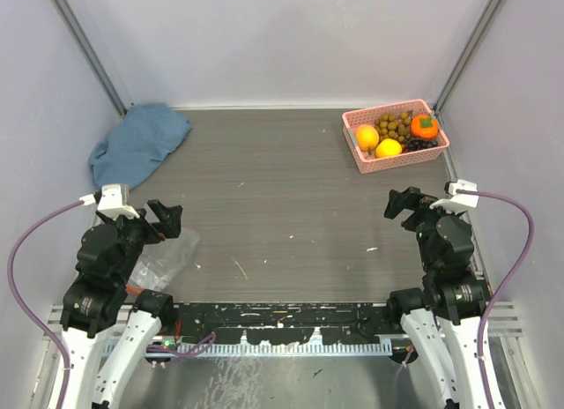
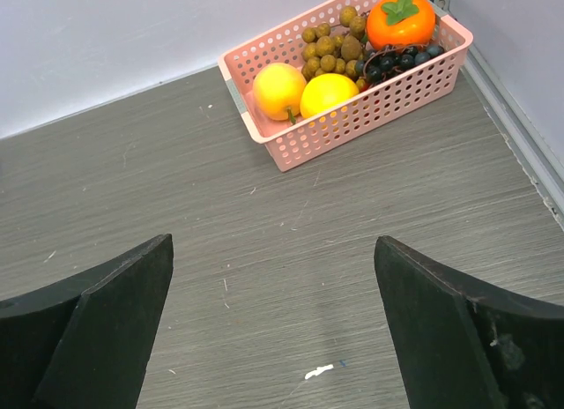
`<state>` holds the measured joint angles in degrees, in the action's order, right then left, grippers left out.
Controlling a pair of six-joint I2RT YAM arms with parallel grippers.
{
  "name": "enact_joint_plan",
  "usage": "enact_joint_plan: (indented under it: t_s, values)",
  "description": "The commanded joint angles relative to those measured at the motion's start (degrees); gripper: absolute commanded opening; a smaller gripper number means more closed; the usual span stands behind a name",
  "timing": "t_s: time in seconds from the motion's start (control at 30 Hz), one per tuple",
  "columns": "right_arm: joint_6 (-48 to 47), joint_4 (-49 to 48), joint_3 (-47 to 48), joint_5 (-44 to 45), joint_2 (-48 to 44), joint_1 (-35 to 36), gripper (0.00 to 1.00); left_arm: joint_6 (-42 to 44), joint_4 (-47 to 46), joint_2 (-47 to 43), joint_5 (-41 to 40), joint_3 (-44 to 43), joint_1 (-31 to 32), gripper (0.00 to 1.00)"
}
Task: Place the food in the zip-top bag and seal the zipper
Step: Pick up the zipper food storage bag at the corner of the board.
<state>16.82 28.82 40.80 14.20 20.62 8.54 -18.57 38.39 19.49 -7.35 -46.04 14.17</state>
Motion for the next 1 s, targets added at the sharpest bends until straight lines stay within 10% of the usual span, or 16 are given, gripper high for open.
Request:
enact_joint_plan:
  t_s: [0.0, 0.97]
  values:
    - [0.05, -2.23, 0.43, -0.95, -0.24, 0.26, 1.00, 0.40, -2.17, 0.16, -0.47, -0.20, -0.28, 0.98]
    - [0.84, -6.06, -2.13, -13.65, 2.53, 0.24, 1.00, -24.53, 13.33, 23.02, -17.31, -0.56, -0.25, 0.98]
